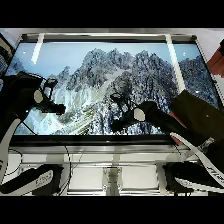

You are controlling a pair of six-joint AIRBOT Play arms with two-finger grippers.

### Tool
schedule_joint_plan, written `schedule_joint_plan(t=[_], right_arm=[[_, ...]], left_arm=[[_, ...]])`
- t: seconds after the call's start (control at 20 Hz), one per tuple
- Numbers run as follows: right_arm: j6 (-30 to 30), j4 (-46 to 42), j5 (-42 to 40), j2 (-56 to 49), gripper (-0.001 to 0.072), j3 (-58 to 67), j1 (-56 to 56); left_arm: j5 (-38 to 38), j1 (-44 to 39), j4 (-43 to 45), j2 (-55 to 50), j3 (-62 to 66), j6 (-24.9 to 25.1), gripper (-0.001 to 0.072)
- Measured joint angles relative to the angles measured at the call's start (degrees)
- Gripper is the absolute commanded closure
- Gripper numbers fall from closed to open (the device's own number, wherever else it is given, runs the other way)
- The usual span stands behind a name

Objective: Fold the clothes and pants, and hang the long-sleeved shirts on hangers.

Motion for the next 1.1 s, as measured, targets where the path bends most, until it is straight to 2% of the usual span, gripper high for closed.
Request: schedule_joint_plan(t=[0.1, 0.15, 0.35, 0.55, 0.85, 1.1], right_arm=[[-0.07, 0.04, -0.33, 0.0, 0.0507, 0.0, 0.0], [-0.09, 0.04, -0.44, 0.0, 0.0507, 0.0, 0.0], [-0.13, 0.07, -0.61, 0.0, 0.0507, 0.0, 0.0], [-0.2, 0.04, -0.66, 0.0, 0.0507, 0.0, 0.0], [-0.2, 0.07, -0.66, 0.0, 0.0507, 0.0, 0.0], [-0.2, 0.07, -0.66, 0.0, 0.0507, 0.0, 0.0]], left_arm=[[0.26, 0.0, 3.48, -0.31, 0.0, 0.02, 0.0204], [0.44, 0.0, 6.05, -0.55, 0.0, 0.07, 0.023], [1.11, 1.7, 22.56, -2.56, 0.0, 0.96, 0.0233], [1.99, 10.45, 35.87, -5.62, 0.0, 1.29, 0.0245], [5.77, 27.45, 41.46, -8.68, 0.0, 0.85, 0.0243], [9.25, 32.74, 42.29, -10.97, 0.0, 0.7, 0.0244]])
